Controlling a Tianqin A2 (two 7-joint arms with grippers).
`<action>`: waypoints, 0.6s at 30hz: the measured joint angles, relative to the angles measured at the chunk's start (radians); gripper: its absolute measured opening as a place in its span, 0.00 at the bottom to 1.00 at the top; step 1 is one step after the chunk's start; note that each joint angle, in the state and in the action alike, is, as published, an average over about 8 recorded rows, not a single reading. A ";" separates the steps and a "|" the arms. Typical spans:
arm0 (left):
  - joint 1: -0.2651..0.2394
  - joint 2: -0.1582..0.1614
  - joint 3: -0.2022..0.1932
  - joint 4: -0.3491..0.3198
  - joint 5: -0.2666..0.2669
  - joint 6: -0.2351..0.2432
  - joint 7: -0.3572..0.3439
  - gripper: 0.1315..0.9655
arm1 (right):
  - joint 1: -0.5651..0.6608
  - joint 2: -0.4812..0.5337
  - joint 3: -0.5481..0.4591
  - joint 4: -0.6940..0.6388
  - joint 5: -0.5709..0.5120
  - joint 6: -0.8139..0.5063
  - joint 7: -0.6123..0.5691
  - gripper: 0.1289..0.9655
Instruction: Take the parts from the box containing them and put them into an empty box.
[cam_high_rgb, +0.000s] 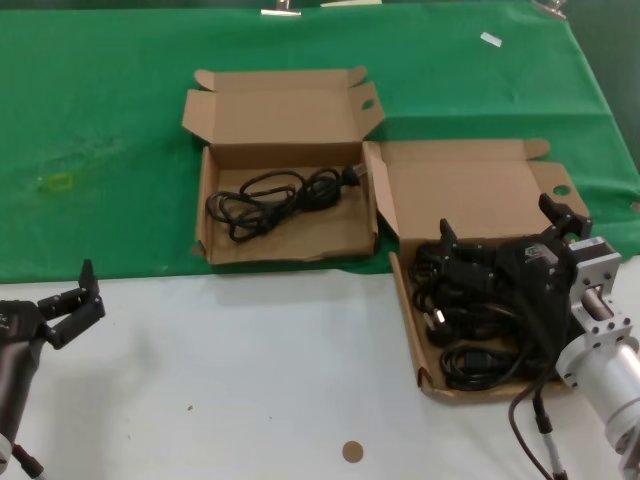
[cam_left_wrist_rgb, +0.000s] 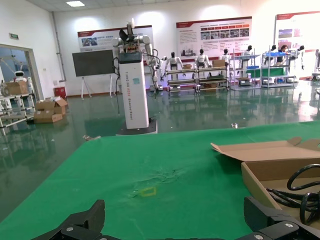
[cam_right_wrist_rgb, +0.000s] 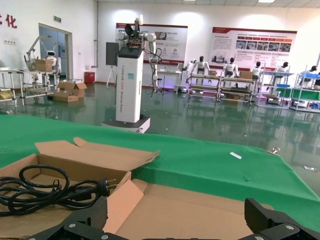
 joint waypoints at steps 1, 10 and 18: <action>0.000 0.000 0.000 0.000 0.000 0.000 0.000 1.00 | 0.000 0.000 0.000 0.000 0.000 0.000 0.000 1.00; 0.000 0.000 0.000 0.000 0.000 0.000 0.000 1.00 | 0.000 0.000 0.000 0.000 0.000 0.000 0.000 1.00; 0.000 0.000 0.000 0.000 0.000 0.000 0.000 1.00 | 0.000 0.000 0.000 0.000 0.000 0.000 0.000 1.00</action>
